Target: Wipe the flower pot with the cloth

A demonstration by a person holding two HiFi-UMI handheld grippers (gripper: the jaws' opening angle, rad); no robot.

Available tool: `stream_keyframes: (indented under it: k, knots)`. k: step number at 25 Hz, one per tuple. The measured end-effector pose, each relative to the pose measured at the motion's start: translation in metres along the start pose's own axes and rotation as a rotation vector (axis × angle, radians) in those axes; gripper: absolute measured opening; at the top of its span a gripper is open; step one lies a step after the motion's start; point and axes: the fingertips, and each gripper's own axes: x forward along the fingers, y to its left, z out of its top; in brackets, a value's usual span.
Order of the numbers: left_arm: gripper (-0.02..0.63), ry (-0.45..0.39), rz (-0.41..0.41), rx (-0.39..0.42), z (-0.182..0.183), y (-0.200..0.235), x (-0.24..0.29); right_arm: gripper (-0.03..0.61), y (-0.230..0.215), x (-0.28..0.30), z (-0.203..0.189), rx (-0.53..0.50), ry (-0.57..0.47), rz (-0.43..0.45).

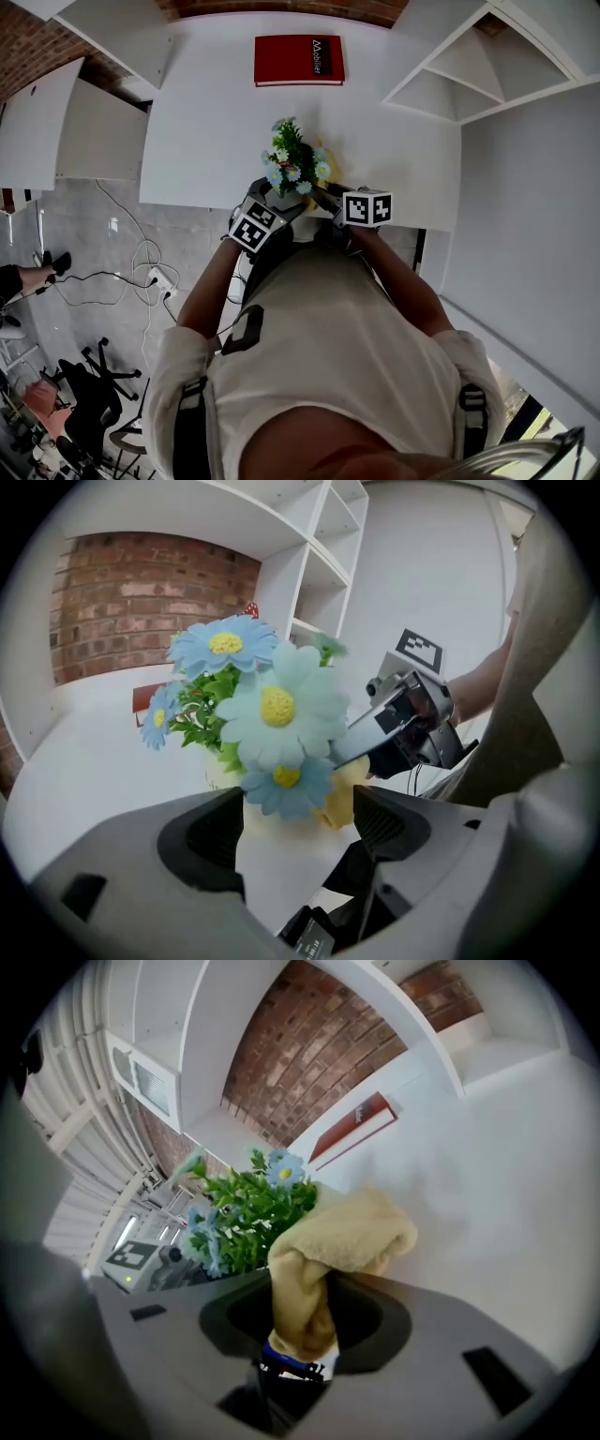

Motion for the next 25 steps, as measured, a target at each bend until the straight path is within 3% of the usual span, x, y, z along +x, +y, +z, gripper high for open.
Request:
stream_keyframes:
  k: [7,12,19,25]
  knots:
    - [0.365,-0.003,-0.007,-0.017,-0.001,-0.007,0.001,0.150,-0.027,0.016,-0.022,0.039,0.055,-0.072]
    - [0.365,-0.014,-0.018,-0.033,0.000,-0.009,0.001,0.150,-0.023,0.012,-0.020,0.041,0.057,-0.068]
    - [0.365,-0.024,-0.045,-0.026,0.004,-0.019,0.012,0.152,0.014,-0.001,0.007,0.016,-0.016,0.010]
    - [0.365,-0.012,-0.071,-0.016,0.003,-0.024,0.016,0.150,0.000,0.007,0.003,0.024,0.004,-0.030]
